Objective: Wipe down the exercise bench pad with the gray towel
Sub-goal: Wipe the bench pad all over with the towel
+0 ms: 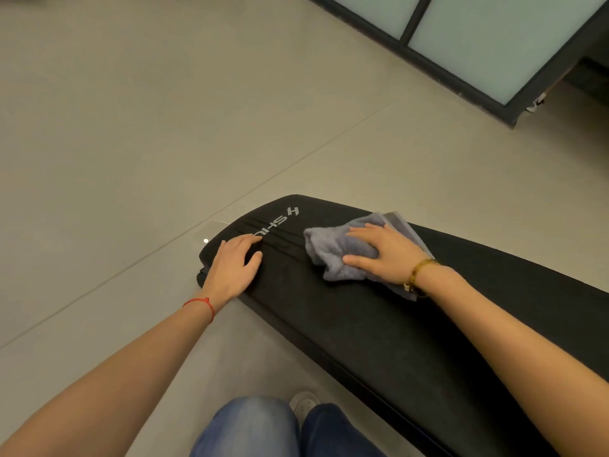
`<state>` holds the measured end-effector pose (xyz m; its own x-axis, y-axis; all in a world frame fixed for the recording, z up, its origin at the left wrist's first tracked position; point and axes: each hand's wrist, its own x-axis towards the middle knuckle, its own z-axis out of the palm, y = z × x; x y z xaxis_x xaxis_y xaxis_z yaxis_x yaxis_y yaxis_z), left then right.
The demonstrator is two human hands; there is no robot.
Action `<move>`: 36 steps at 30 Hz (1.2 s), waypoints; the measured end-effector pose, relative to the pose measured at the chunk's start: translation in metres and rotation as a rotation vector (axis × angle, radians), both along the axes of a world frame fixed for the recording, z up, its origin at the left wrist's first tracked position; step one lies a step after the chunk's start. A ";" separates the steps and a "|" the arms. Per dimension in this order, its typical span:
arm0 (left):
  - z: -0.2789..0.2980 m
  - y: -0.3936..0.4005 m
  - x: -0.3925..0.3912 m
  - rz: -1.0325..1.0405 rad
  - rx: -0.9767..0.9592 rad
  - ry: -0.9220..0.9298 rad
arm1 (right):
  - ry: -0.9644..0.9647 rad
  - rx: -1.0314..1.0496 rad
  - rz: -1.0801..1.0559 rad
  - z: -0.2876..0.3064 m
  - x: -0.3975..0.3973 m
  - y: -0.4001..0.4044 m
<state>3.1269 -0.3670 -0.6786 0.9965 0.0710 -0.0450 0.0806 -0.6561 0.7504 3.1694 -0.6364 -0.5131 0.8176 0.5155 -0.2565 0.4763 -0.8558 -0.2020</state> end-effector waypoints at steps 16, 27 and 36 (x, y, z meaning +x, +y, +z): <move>-0.018 0.000 0.006 0.115 -0.082 -0.050 | 0.063 0.079 0.169 -0.008 -0.002 0.023; -0.017 0.000 0.006 0.098 -0.061 -0.038 | 0.013 -0.028 0.087 -0.036 -0.003 0.050; -0.021 -0.001 0.008 0.121 -0.068 -0.049 | -0.028 -0.074 -0.045 -0.035 0.047 0.031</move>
